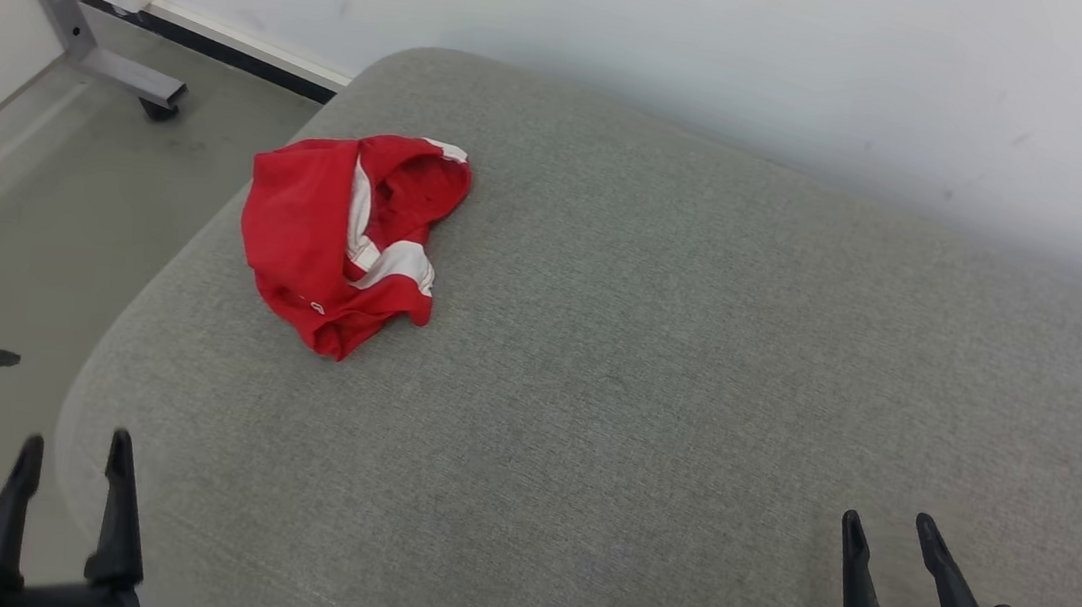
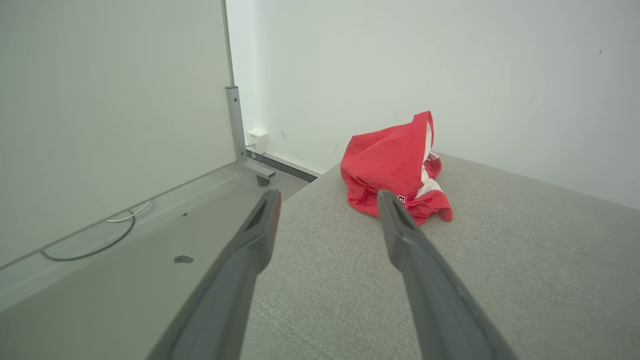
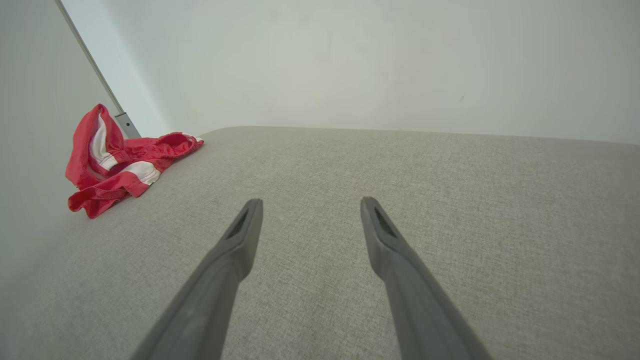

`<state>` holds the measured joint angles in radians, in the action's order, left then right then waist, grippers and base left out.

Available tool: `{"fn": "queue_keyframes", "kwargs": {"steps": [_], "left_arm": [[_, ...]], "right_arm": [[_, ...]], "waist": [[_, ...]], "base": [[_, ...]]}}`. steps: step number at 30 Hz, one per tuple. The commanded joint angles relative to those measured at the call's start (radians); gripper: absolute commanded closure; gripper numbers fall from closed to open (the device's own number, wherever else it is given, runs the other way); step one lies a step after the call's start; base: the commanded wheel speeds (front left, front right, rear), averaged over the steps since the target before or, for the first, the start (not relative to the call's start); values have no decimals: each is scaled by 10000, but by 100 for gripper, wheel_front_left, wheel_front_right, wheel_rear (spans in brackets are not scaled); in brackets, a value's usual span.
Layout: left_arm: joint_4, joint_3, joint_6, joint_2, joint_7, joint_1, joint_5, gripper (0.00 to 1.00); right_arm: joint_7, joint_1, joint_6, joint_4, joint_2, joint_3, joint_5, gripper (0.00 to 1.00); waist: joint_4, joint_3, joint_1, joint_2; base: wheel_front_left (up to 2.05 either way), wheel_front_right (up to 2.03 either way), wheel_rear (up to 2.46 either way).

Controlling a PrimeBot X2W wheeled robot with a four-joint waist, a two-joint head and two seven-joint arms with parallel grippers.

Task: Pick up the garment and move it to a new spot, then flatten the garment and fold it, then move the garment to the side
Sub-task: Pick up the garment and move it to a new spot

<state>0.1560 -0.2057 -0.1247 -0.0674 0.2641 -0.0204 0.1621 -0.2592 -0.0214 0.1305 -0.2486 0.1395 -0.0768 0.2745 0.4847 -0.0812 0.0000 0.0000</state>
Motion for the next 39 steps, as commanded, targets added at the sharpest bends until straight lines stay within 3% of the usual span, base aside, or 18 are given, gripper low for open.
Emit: {"fn": "queue_keyframes", "kwargs": {"steps": [1, 4, 9, 17, 24, 26, 33, 39], "left_arm": [[14, -32, -36, -34, -3, -330, 23, 0], [64, -82, -50, -236, -3, -1042, 105, 0], [835, -223, -40, -894, -3, -3585, 551, 0], [2351, -626, -37, -2476, -58, -7071, 1096, 0], [4275, -299, -40, -3674, -687, -8589, 1326, 0], [4556, -188, -42, -3770, -809, -8715, 1414, 0], [6590, 388, -42, -4239, -2803, -9007, 2451, 0], [7955, 1126, -47, -4338, -5461, -8778, 3435, 0]], "right_arm": [[-29, -54, -1, 26, 64, 54, 64, 0], [54, -249, -1, 154, 209, 125, -51, 0], [337, -705, -2, 636, 542, 509, -264, 0], [633, -1236, -2, 1674, 791, 1227, -584, 0], [687, -1053, -2, 2379, 563, 1864, -736, 0], [701, -1043, -2, 2451, 549, 1903, -767, 0], [780, -1189, -2, 2762, 509, 1983, -889, 0], [825, -1295, -2, 2810, 491, 1901, -936, 0]], "waist": [[-140, -102, 0, 0], [-440, -400, 0, 0], [-1319, -1411, 0, 0], [-2927, -3148, 0, 0], [-3892, -4007, 0, 0], [-3969, -4058, 0, 0], [-4331, -4162, 0, 0], [-4443, -4143, 0, 0]], "base": [[0, 0, 0], [0, 0, 0], [0, 0, 0], [0, 0, 0], [0, 0, 0], [0, 0, 0], [0, 0, 0], [0, 0, 0]]}}
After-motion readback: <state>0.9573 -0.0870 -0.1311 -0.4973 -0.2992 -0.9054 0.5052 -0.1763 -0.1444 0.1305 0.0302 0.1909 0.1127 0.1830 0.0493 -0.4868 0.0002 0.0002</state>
